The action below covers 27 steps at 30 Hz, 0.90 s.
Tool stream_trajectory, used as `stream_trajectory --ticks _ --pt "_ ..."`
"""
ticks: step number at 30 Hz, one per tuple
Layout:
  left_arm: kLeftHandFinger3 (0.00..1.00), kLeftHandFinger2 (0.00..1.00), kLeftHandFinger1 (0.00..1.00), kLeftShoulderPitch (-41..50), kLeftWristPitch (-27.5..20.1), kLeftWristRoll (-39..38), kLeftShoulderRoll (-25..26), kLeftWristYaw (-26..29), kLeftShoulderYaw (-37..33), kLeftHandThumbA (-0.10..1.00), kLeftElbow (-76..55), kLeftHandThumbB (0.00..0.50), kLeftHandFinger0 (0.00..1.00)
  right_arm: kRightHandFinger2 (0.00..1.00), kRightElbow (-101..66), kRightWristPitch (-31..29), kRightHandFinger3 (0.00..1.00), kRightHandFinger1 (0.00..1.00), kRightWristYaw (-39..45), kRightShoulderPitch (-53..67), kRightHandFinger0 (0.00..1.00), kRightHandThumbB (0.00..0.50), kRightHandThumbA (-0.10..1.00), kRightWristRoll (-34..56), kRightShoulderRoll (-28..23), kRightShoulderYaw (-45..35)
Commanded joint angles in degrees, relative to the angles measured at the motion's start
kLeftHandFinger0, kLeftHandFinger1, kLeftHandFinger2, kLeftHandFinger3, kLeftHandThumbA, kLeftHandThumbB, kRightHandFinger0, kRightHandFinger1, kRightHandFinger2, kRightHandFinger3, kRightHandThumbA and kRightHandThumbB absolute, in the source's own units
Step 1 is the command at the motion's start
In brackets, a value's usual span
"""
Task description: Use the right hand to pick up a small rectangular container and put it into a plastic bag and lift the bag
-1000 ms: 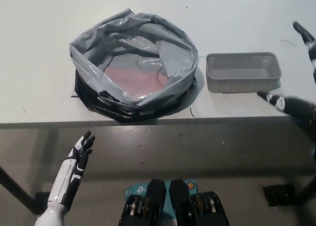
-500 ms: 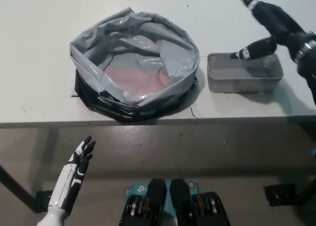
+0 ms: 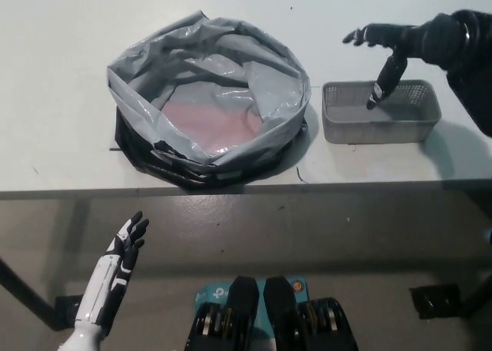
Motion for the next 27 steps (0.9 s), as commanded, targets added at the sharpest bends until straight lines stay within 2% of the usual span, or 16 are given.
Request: stream_trajectory --ticks 1,3,6,9,14,16,19,21,25,27 --pt "1.00 1.00 1.00 0.36 -4.10 0.79 0.06 -0.09 -0.04 1.00 -3.29 0.310 1.00 1.00 8.69 1.70 1.00 1.00 14.26 -14.65 1.00 0.481 1.00 -3.19 1.07 3.71" --pt "1.00 1.00 1.00 0.34 -4.44 0.83 0.22 -0.14 -0.03 1.00 -3.18 0.306 1.00 1.00 10.89 1.30 1.00 1.00 15.33 -15.55 1.00 0.500 1.00 -3.29 1.67 4.66" --pt "1.00 1.00 1.00 0.11 -4.12 0.49 0.15 -0.29 -0.05 1.00 -3.22 0.313 1.00 1.00 11.90 1.49 1.00 1.00 16.22 -16.11 1.00 0.500 1.00 -3.17 1.79 5.14" --pt "1.00 1.00 1.00 -0.12 -3.99 0.45 0.10 -0.31 -0.02 1.00 -3.23 0.314 1.00 1.00 12.05 0.99 1.00 1.00 16.76 -16.51 1.00 0.474 1.00 -3.35 1.80 5.56" --pt "1.00 1.00 1.00 -0.30 -4.09 0.27 0.06 -0.30 0.09 1.00 -2.98 0.310 1.00 1.00 12.91 0.64 1.00 1.00 17.27 -17.53 1.00 0.481 1.00 -3.50 1.84 5.48" --pt "1.00 1.00 1.00 -0.20 -4.39 0.57 0.22 -0.35 0.00 1.00 -2.99 0.291 1.00 1.00 12.69 -1.40 1.00 1.00 17.60 -17.50 1.00 0.467 1.00 -3.71 1.64 5.70" --pt "1.00 1.00 1.00 -0.17 -4.39 0.41 0.28 -0.51 -0.04 1.00 -3.04 0.282 1.00 1.00 13.45 0.31 1.00 1.00 18.13 -17.02 1.00 0.473 1.00 -4.62 2.17 6.34" --pt "1.00 1.00 1.00 -0.15 -4.20 0.76 0.44 -0.51 -0.04 1.00 -3.32 0.281 1.00 1.00 13.72 -0.76 1.00 1.00 17.14 -16.34 1.00 0.468 1.00 -5.89 2.36 7.35" --pt "1.00 1.00 1.00 -0.39 -4.22 0.51 0.30 -0.49 0.03 1.00 -3.06 0.292 1.00 1.00 14.31 -0.92 1.00 1.00 16.58 -15.67 1.00 0.475 1.00 -7.35 2.60 8.92" --pt "1.00 1.00 1.00 -0.39 -4.51 0.40 0.36 -0.58 0.00 1.00 -2.96 0.281 1.00 1.00 14.98 -1.12 1.00 1.00 15.94 -15.34 1.00 0.497 1.00 -8.00 2.81 9.57"
